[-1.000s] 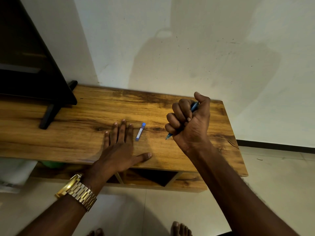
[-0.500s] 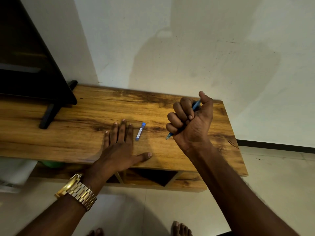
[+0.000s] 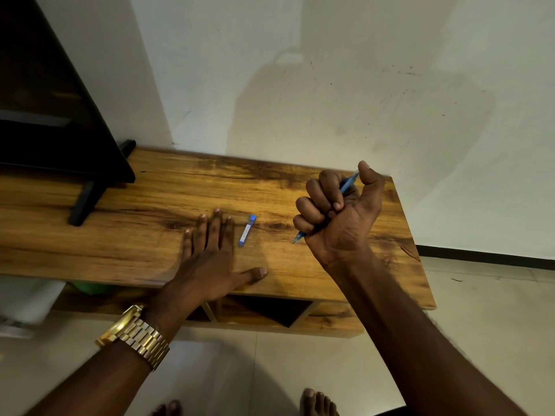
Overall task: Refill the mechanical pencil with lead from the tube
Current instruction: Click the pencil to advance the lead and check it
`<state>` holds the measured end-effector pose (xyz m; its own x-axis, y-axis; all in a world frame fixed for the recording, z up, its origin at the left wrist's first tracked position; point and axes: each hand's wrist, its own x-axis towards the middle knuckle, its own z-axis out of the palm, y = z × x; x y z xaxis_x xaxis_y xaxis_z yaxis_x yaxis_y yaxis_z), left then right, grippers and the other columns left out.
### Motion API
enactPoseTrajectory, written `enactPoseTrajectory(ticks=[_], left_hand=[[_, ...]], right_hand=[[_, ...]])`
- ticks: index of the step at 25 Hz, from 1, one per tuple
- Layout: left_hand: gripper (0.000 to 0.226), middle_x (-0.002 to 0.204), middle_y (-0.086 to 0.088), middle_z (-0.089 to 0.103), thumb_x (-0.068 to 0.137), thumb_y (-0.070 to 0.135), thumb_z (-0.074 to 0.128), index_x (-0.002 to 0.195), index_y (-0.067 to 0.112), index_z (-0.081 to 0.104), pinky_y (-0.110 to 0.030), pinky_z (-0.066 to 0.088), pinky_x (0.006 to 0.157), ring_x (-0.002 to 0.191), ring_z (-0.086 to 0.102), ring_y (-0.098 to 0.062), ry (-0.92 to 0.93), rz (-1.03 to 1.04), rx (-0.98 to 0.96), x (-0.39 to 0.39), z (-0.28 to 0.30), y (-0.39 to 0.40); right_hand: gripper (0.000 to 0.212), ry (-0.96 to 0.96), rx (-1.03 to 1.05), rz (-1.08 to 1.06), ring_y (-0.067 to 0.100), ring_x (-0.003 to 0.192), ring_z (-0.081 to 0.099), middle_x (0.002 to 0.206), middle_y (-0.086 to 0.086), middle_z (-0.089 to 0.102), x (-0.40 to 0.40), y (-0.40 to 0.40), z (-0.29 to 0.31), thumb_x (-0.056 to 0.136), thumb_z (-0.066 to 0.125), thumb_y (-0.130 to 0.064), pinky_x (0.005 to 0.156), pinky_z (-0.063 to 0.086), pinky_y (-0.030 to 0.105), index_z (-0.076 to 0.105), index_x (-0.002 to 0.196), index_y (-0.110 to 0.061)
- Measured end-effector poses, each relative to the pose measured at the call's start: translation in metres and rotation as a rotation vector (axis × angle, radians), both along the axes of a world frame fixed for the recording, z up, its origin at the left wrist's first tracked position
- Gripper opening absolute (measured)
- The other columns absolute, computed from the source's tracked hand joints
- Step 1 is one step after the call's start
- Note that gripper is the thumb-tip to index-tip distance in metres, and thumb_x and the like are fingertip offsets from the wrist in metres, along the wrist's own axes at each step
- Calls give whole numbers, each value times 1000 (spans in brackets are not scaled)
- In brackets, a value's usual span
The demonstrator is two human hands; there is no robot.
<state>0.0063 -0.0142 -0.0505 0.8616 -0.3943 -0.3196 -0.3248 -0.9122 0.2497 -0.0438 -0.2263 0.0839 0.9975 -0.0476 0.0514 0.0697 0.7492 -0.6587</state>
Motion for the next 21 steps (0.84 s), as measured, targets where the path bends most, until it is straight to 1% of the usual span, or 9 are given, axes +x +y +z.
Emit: enactPoseTrajectory(ticks=[5, 11, 15, 18, 21], left_hand=[[153, 171, -5, -45, 48, 114, 6, 166, 22, -29, -59, -12, 132, 159, -39, -31, 2, -2, -3, 0, 3, -1], [151, 171, -5, -45, 53, 112, 12, 166, 22, -31, -59, -12, 132, 159, -39, -31, 8, -1, -8, -1, 5, -1], [150, 171, -6, -45, 54, 111, 15, 166, 21, -30, -60, -10, 132, 159, -38, -32, 13, -6, 2, -2, 6, -1], [150, 171, -6, -45, 54, 111, 13, 166, 22, -30, -59, -12, 132, 159, -38, -32, 14, 1, 3, -2, 7, -1], [150, 171, -5, -45, 54, 111, 14, 166, 22, -30, -59, -12, 132, 159, -39, -31, 15, 1, -4, -2, 7, -1]], right_hand=[[55, 9, -17, -6, 10, 45, 12, 53, -5, 19, 1, -1, 0, 105, 22, -50, 49, 12, 21, 25, 58, -21], [59, -10, -10, -12, 10, 44, 12, 53, -4, 18, 1, 0, 0, 106, 22, -53, 48, 12, 20, 26, 57, -22], [61, -7, -13, -29, 10, 44, 13, 53, -5, 19, 0, 0, 0, 107, 24, -53, 47, 15, 19, 33, 53, -24], [59, -14, -16, -32, 10, 44, 13, 53, -4, 19, 0, 1, -1, 107, 24, -54, 47, 13, 20, 26, 58, -21], [56, -5, -27, -30, 10, 44, 12, 54, -4, 18, 0, 0, 1, 106, 23, -50, 48, 13, 19, 25, 58, -22]])
